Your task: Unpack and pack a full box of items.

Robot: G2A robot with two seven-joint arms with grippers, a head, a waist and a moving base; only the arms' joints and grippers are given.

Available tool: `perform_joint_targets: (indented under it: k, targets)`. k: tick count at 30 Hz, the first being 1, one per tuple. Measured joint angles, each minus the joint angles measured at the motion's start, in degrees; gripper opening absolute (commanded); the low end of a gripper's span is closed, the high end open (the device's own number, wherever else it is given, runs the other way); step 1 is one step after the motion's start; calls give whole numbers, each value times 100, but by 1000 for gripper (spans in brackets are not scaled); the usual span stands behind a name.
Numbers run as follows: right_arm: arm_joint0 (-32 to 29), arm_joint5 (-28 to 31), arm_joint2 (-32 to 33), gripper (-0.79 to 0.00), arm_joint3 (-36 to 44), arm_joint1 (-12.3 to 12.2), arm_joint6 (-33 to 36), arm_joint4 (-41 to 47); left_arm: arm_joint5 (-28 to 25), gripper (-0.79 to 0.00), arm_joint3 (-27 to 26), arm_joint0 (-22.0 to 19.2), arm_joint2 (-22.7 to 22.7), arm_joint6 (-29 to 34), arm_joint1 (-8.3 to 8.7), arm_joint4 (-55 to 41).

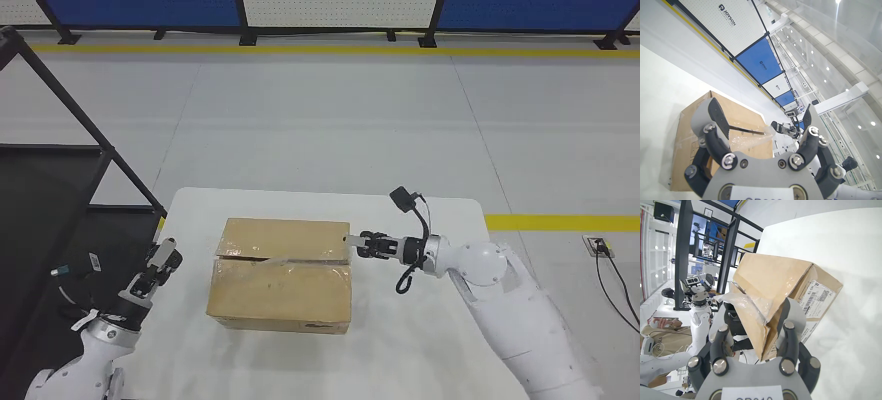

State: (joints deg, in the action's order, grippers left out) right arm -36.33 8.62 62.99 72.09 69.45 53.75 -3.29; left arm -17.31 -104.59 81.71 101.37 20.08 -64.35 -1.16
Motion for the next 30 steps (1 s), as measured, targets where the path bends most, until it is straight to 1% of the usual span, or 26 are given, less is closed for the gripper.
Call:
perform_joint_targets:
  k: [4,7,10,13,19,21,23,26,30]
  targets:
    - [135,-128,-213,-597,-58,35,-37,-284,-65,0,-18,44,74,47,5,-102]
    - [221,-206,-322,-785,-102,57,-69,-416,-97,0,-18,72,122,65,9,-128]
    - [279,-205,-338,-785,-129,61,-69,-443,-133,0,15,81,165,74,12,-182]
    - [251,-40,-271,-785,-32,53,-218,-415,-153,0,44,81,209,98,15,-244]
    - [-170,992,69,-785,646,-21,-961,-438,-198,0,177,72,312,282,27,-590]
    - [-357,1357,170,-785,936,-44,-1183,-436,-206,0,228,87,334,465,37,-715]
    - [-483,1564,236,-785,1140,-57,-1321,-399,-216,0,266,115,357,742,55,-779]
    - [-502,1580,246,-785,1173,-58,-1355,-386,-330,0,333,165,384,1112,81,-792]
    - [-498,1574,244,-785,1166,-58,-1348,-387,-584,0,455,303,503,1232,97,-811]
